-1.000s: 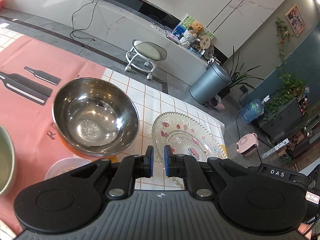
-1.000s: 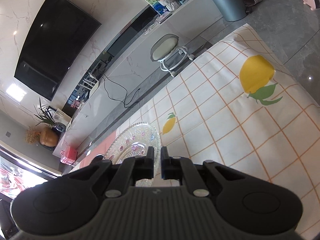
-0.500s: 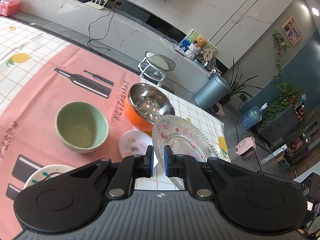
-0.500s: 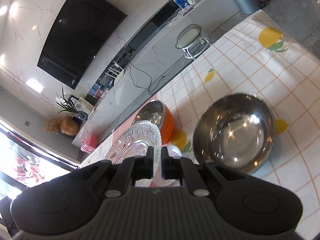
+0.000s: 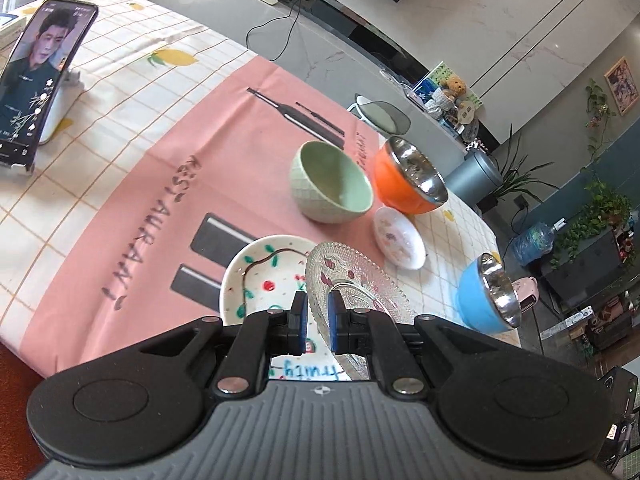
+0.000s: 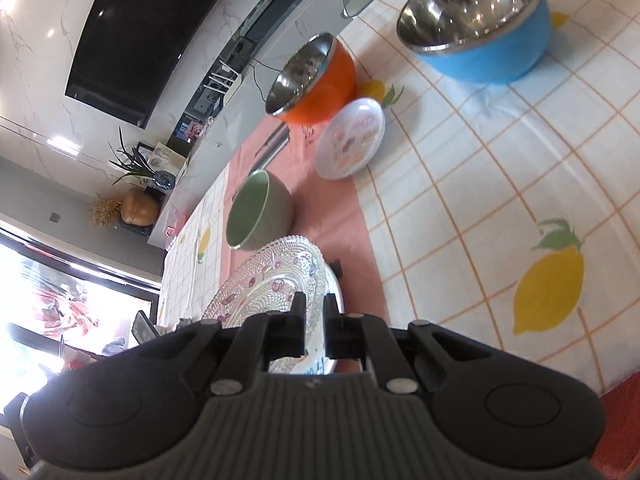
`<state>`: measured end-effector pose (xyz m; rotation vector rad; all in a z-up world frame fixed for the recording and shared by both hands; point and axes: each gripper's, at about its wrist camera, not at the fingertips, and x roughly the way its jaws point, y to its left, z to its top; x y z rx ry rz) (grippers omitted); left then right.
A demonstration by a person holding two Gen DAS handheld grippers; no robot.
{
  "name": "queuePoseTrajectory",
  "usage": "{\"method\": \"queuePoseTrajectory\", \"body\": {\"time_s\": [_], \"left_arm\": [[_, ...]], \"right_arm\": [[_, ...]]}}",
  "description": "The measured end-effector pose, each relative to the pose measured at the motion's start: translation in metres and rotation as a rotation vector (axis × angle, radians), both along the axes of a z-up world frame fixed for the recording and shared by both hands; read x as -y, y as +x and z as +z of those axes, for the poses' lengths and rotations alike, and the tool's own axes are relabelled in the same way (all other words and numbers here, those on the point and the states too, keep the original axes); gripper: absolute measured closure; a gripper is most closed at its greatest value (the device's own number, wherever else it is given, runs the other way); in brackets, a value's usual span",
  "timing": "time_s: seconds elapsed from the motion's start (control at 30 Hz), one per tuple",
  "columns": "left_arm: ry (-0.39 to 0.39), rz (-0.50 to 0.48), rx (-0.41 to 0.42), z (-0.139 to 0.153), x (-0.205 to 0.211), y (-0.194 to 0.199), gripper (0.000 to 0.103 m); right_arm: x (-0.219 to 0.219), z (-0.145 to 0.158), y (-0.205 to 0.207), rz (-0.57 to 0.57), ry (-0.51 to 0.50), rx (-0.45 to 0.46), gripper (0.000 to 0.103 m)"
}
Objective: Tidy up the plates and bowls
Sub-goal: 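Carry the glass plate and lower it onto the painted plate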
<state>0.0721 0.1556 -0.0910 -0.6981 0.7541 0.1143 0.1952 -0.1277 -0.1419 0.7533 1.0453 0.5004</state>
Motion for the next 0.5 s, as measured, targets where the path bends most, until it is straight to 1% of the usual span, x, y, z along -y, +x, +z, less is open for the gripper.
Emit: {"method": "queuePoseTrajectory", "body": {"time_s": [0.1, 0.23, 0.5], "left_arm": [[-0.002, 0.010, -0.024, -0.012, -0.007, -0.009, 0.092], [-0.016, 0.026, -0.053, -0.027, -0.014, -0.013, 0.093], [0.032, 0.023, -0.064, -0.031, -0.015, -0.010, 0.092]], "right_arm": [[-0.010, -0.007, -0.005, 0.010, -0.021, -0.012, 0.097], [-0.021, -0.009, -0.005, 0.035, -0.071, 0.013, 0.097], [-0.034, -0.014, 0.003, 0.063, -0.126, 0.034, 0.097]]}}
